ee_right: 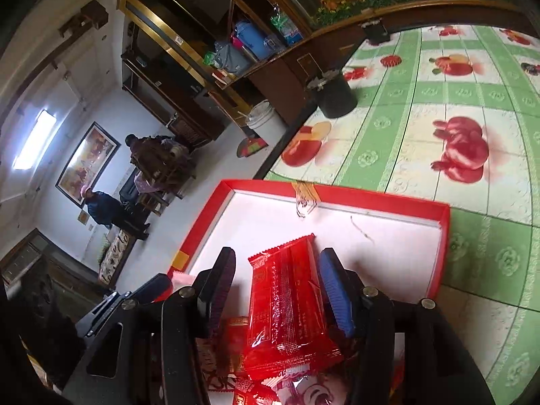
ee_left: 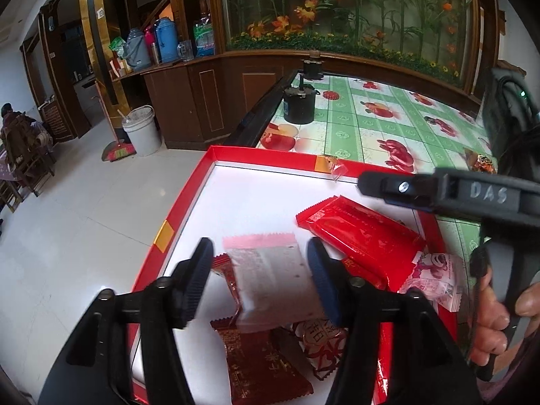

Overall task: Organize snacks
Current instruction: 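Open both tools to drop the packets into the tray, then grasp the brown packet with the right tool while the left tool moves to the dark purple packet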

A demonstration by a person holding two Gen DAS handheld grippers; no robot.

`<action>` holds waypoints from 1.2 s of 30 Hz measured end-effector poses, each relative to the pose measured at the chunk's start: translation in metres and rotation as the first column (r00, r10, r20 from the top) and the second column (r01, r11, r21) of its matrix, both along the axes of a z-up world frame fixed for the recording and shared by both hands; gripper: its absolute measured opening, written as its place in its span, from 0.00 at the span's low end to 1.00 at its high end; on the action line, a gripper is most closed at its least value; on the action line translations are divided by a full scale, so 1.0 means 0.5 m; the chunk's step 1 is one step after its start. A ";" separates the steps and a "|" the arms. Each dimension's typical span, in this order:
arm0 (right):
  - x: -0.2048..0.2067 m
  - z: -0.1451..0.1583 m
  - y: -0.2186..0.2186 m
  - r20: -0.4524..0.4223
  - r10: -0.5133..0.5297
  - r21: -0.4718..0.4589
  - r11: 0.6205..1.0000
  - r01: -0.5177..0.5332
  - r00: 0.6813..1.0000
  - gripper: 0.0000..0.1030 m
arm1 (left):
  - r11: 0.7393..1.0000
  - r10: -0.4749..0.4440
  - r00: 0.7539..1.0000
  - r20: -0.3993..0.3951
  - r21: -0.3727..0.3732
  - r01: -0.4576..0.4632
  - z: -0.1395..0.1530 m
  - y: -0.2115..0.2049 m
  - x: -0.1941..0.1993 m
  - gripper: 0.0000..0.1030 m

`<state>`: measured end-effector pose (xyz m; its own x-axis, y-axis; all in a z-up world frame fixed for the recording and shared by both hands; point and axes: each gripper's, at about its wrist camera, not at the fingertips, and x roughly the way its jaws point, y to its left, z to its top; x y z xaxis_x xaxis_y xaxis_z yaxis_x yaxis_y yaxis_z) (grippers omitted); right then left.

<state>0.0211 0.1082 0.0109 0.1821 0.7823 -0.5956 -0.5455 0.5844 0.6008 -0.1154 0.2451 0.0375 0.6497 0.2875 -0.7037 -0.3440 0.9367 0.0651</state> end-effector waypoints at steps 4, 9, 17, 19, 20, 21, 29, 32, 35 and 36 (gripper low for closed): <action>0.012 0.021 -0.028 0.006 -0.020 0.028 0.999 0.020 1.000 0.55 | 1.000 0.003 1.000 0.015 0.027 -0.003 0.016 -0.012 -0.009 0.73; 0.056 0.065 -0.110 0.051 -0.081 0.053 0.996 0.078 0.995 0.57 | 0.998 -0.030 0.999 0.013 0.049 0.029 0.030 -0.044 -0.008 0.75; 0.169 0.105 -0.407 0.150 -0.329 0.009 0.943 0.332 0.932 0.67 | 0.989 -0.063 0.997 0.036 0.136 0.058 0.059 -0.109 0.011 0.80; 0.197 0.098 -0.477 0.120 -0.396 0.016 0.917 0.397 0.910 0.67 | 0.988 -0.070 0.996 0.053 0.145 0.062 0.067 -0.126 0.018 0.81; 0.208 0.094 -0.505 0.111 -0.424 0.014 0.905 0.425 0.899 0.67 | 0.987 -0.078 0.995 0.060 0.146 0.069 0.070 -0.137 0.023 0.81; 0.218 0.091 -0.530 0.105 -0.446 0.009 0.894 0.448 0.889 0.67 | 0.986 -0.088 0.994 0.064 0.146 0.078 0.073 -0.149 0.027 0.81; 0.265 0.037 -0.555 0.023 -0.482 -0.092 0.871 0.482 0.876 0.69 | 0.940 -0.312 0.950 0.026 0.157 0.304 0.067 -0.318 0.104 0.81; 0.275 0.013 -0.550 -0.027 -0.495 -0.118 0.864 0.489 0.869 0.69 | 0.893 -0.429 0.903 0.003 0.149 0.424 0.055 -0.385 0.136 0.81; 0.280 -0.009 -0.541 -0.038 -0.506 -0.164 0.854 0.494 0.862 0.69 | 0.851 -0.517 0.856 -0.014 0.099 0.516 0.043 -0.425 0.171 0.81; 0.283 -0.016 -0.537 -0.033 -0.511 -0.183 0.848 0.497 0.859 0.69 | 0.842 -0.534 0.845 -0.021 0.078 0.533 0.040 -0.433 0.178 0.81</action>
